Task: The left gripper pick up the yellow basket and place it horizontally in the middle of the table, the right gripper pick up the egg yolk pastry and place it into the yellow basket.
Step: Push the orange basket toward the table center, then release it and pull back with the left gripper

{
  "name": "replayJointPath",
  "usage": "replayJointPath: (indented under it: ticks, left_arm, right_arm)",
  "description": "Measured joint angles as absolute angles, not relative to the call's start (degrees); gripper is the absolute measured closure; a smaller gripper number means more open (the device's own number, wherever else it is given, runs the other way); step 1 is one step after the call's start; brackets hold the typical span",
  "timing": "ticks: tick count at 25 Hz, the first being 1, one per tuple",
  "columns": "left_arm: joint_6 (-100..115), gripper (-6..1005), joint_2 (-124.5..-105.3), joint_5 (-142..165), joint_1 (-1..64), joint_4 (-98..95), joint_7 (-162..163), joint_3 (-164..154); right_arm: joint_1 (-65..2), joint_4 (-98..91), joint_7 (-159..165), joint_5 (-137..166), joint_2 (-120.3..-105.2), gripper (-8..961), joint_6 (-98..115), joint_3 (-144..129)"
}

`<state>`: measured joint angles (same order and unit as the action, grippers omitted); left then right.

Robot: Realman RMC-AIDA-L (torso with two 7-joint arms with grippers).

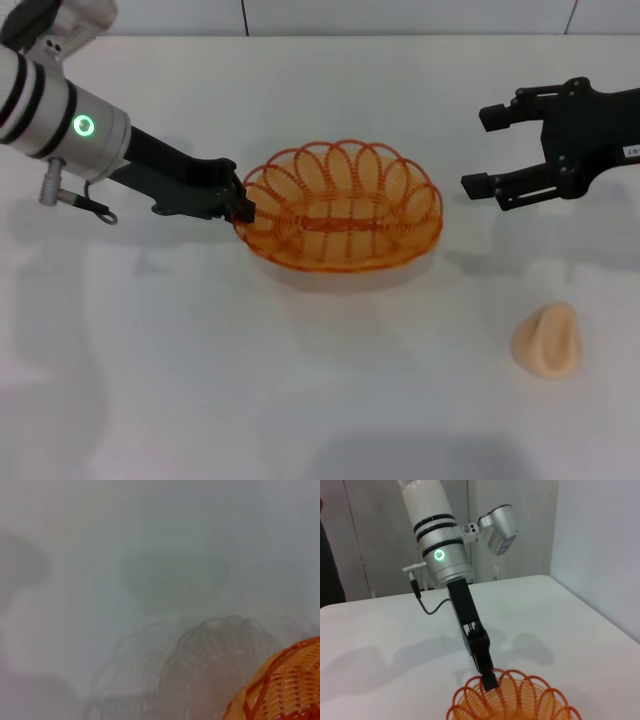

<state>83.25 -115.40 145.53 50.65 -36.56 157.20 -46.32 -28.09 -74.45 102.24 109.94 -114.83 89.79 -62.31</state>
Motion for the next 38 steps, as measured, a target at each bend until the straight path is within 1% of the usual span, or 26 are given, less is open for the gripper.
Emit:
replayJointPath:
  ticks: [4, 9, 21, 38]
  left_arm:
    - [82.8, 926, -115.86, 145.7, 50.6, -36.0, 157.3, -46.4]
    - [83.1, 926, -115.92, 146.3, 50.4, -35.2, 158.3, -46.4]
    - [83.4, 926, -114.95, 147.6, 50.5, -34.8, 160.6, -46.5]
    - [83.3, 917, -114.77, 147.8, 50.9, -33.9, 160.4, -46.2]
  right_arm:
    - [-28.0, -74.4, 102.2, 109.9, -114.76, 169, 89.9, -62.3]
    - [-28.0, -74.6, 102.2, 110.0, -114.77, 170, 90.2, -62.3]
    - [-28.0, -75.1, 102.2, 110.0, -114.96, 173, 91.1, -62.3]
    - [-28.2, -75.1, 102.1, 110.0, -114.96, 177, 90.8, -62.3]
